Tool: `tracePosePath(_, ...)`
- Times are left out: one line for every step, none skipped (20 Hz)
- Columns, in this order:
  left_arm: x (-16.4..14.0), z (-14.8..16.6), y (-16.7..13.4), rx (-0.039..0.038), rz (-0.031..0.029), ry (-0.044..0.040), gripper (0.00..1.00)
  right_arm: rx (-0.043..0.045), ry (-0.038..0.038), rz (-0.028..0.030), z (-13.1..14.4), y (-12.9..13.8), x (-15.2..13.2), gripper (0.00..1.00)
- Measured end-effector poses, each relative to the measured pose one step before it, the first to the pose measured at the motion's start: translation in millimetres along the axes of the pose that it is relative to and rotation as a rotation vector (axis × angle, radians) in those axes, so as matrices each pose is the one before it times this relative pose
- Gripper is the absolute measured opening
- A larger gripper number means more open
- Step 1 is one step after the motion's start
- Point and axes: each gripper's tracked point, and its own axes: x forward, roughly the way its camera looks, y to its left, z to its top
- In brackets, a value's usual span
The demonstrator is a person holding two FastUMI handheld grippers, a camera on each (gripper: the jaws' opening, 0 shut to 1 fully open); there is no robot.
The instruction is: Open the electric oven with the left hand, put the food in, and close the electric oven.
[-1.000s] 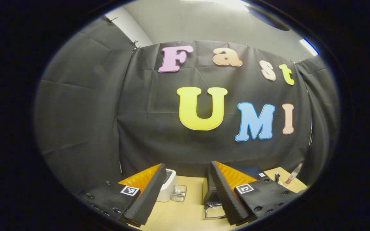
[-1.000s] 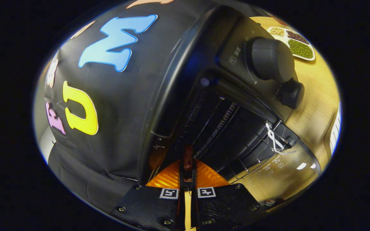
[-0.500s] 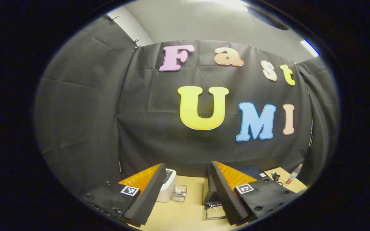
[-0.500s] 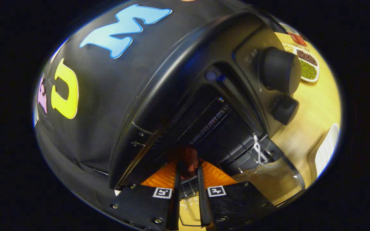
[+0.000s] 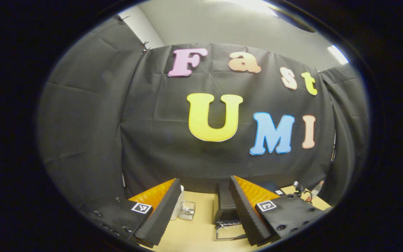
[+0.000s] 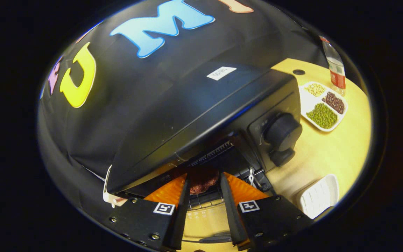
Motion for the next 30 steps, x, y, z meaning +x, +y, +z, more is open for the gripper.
tracePosePath(-0.31,1.74,-3.22,-0.00045,-0.00835,-0.00492,0.99,-0.02999,-0.01045,-0.00469,3.64,-2.55,-6.53,0.52)
tracePosePath(1.34,1.55,-5.08,0.00003,-0.00798,-0.00289,0.98,-0.02662,-0.00948,-0.00230,3.56,-1.20,-6.86,0.52)
tracePosePath(0.67,-0.54,-4.22,-0.00065,-0.00738,-0.00232,0.98,-0.02771,-0.00954,-0.00018,2.31,-0.71,-7.72,0.52)
tracePosePath(1.18,1.20,-5.16,-0.00272,-0.00769,-0.00202,0.98,-0.03385,-0.01138,-0.00085,3.02,-2.68,-9.41,0.52)
tracePosePath(0.17,-0.59,-4.70,-0.00427,-0.00849,-0.00025,0.98,-0.04455,-0.01484,-0.00266,4.24,-2.60,-10.37,0.52)
tracePosePath(1.00,-0.13,-5.22,-0.00352,-0.00889,-0.00015,0.99,-0.04697,-0.01480,-0.00241,5.65,-2.29,-14.73,0.52)
tracePosePath(0.59,-1.83,-4.76,-0.00141,-0.00907,0.00191,0.98,-0.05410,-0.02518,0.01018,8.85,-0.21,-14.85,0.52)
tracePosePath(1.08,-0.67,-5.99,0.00005,-0.01029,0.00028,0.98,-0.05384,-0.03706,-0.00491,12.90,-3.38,-15.91,0.52)
tracePosePath(1.14,-0.78,-6.31,0.00026,-0.01015,0.00005,0.98,-0.04961,-0.04424,-0.00101,16.23,-3.11,-17.09,0.52)
tracePosePath(2.30,-0.89,-7.64,-0.00177,-0.01165,0.00158,0.98,-0.04363,-0.04683,-0.00171,16.54,-2.03,-14.13,0.52)
tracePosePath(1.11,-1.47,-6.98,-0.00310,-0.01125,0.00122,0.98,-0.03744,-0.04993,0.00001,19.17,-2.78,-14.45,0.52)
tracePosePath(1.44,-0.96,-7.74,-0.00346,-0.01159,-0.00081,0.98,-0.02977,-0.04867,-0.00278,19.94,-2.73,-14.82,0.52)
tracePosePath(1.35,0.55,-8.38,-0.00276,-0.01262,-0.00217,0.98,-0.01960,-0.04944,0.00160,21.53,-1.21,-15.24,0.52)
tracePosePath(1.97,0.04,-8.29,-0.00145,-0.01142,-0.00141,0.98,-0.01961,-0.05131,-0.00590,22.10,-2.82,-13.28,0.52)
tracePosePath(1.46,-1.18,-8.45,-0.00180,-0.01296,0.00079,0.98,-0.02075,-0.05121,-0.00612,22.86,-3.38,-12.51,0.52)
tracePosePath(0.76,-0.42,-8.75,-0.00361,-0.01161,0.00019,0.98,-0.01894,-0.05138,-0.00569,21.99,-3.29,-10.65,0.52)
tracePosePath(0.65,0.15,-8.62,-0.00396,-0.01297,-0.00197,0.99,-0.01496,-0.04549,-0.00249,21.62,-3.00,-9.28,0.52)
tracePosePath(2.12,-0.12,-10.50,-0.00346,-0.01582,-0.00136,0.99,-0.00903,-0.03957,0.00105,18.29,-1.94,-9.98,0.52)
tracePosePath(0.74,0.30,-9.81,-0.00001,-0.01521,-0.00247,0.99,-0.00506,-0.02777,-0.00401,17.85,-2.15,-6.91,0.52)
tracePosePath(-0.03,1.83,-9.41,0.00285,-0.01435,-0.00428,0.99,-0.00626,-0.01515,-0.00507,12.60,-3.16,-5.93,0.52)
tracePosePath(0.80,-0.67,-7.62,0.00399,-0.01139,-0.00308,0.99,-0.00715,-0.00983,0.01005,8.35,-0.36,-6.58,0.62)
tracePosePath(1.59,1.05,-7.65,0.00317,-0.00795,-0.00206,0.97,-0.00908,-0.01626,0.00279,6.62,-1.63,-2.66,0.75)
tracePosePath(0.73,-0.61,-6.72,0.00108,-0.00789,-0.00035,0.95,-0.01002,-0.02152,-0.01013,5.53,-5.50,0.92,0.87)
tracePosePath(0.40,0.02,-6.09,0.00141,-0.00620,-0.00028,0.93,-0.00974,-0.01850,-0.00607,5.34,-4.96,-6.72,1.00)
tracePosePath(-0.86,-0.19,-4.49,0.00323,-0.00447,-0.00053,0.91,-0.00366,-0.01240,-0.00141,3.22,-1.69,-2.09,1.00)
tracePosePath(0.00,-0.67,-3.87,0.00689,-0.00236,-0.00040,0.89,0.00199,-0.00629,0.00005,2.51,-0.88,-5.46,0.98)
tracePosePath(0.41,-2.66,-1.99,0.00850,0.00074,0.00334,0.89,0.00783,-0.00455,0.00295,2.68,-0.91,-2.20,0.98)
tracePosePath(0.09,-3.16,-1.71,0.00634,0.00128,0.00643,0.98,0.00622,-0.00481,-0.00165,2.04,-2.59,-2.63,0.98)
tracePosePath(0.69,-5.18,-1.40,0.00392,0.00295,0.00901,0.98,-0.00183,-0.00348,-0.00206,0.93,-2.91,-0.79,0.98)
tracePosePath(1.77,-8.15,0.27,0.00085,0.00471,0.01450,0.98,-0.00415,0.00085,-0.00164,-1.00,-2.63,-0.09,0.98)
